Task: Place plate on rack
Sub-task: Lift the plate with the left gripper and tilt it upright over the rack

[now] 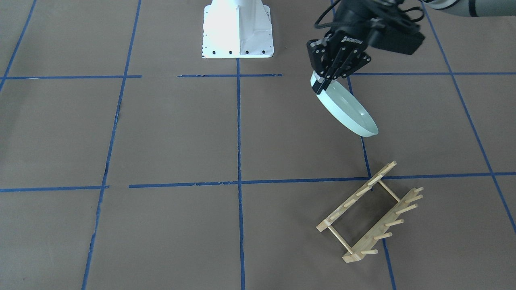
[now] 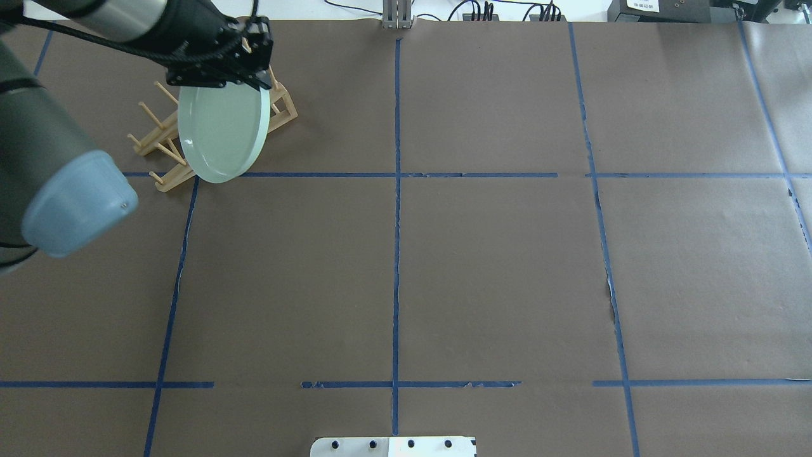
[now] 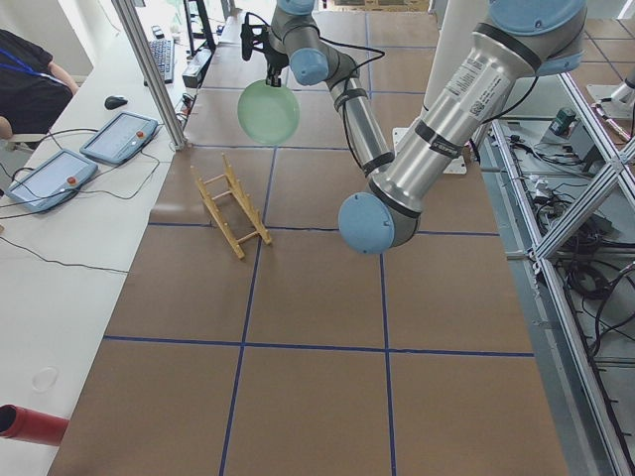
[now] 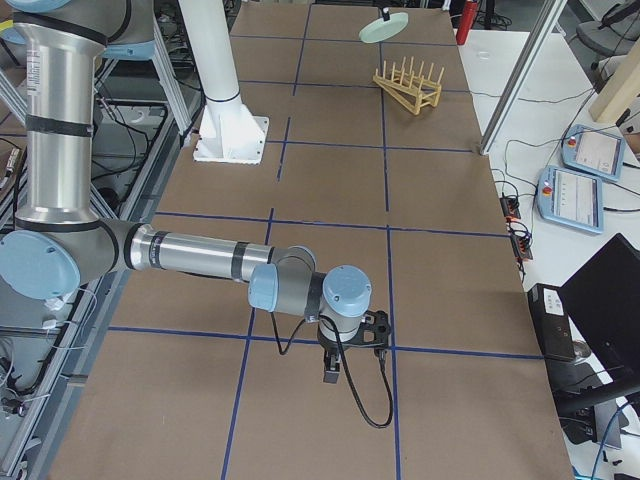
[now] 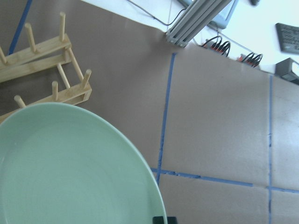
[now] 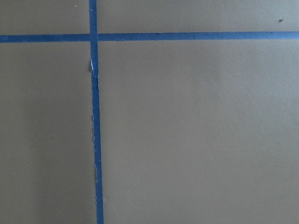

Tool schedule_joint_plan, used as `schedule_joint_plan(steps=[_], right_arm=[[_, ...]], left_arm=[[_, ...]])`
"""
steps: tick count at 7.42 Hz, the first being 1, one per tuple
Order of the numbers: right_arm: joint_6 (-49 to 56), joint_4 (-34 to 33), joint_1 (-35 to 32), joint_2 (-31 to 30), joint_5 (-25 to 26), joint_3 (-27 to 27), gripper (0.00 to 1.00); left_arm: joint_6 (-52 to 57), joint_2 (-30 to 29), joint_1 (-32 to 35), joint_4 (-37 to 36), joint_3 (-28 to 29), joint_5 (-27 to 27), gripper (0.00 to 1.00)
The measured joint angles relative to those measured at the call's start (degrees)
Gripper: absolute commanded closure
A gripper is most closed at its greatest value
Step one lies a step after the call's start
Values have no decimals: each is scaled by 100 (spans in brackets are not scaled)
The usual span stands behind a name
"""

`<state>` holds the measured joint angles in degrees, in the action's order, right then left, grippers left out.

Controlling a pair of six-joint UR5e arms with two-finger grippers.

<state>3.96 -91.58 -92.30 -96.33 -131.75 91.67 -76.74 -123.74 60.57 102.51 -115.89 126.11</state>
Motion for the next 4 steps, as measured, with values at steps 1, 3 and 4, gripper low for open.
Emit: schedule_joint_plan(steps=[1, 3, 4], right_arm=[[0, 0, -1, 0, 0, 0, 0], [0, 0, -1, 0, 0, 0, 0], [1, -2, -1, 0, 0, 0, 0]], left_arm=[[-419, 215, 200, 965, 150, 125, 100], [-1529, 477, 343, 3014, 704, 176, 100], [-2060, 649, 362, 4143, 1053, 154, 100]])
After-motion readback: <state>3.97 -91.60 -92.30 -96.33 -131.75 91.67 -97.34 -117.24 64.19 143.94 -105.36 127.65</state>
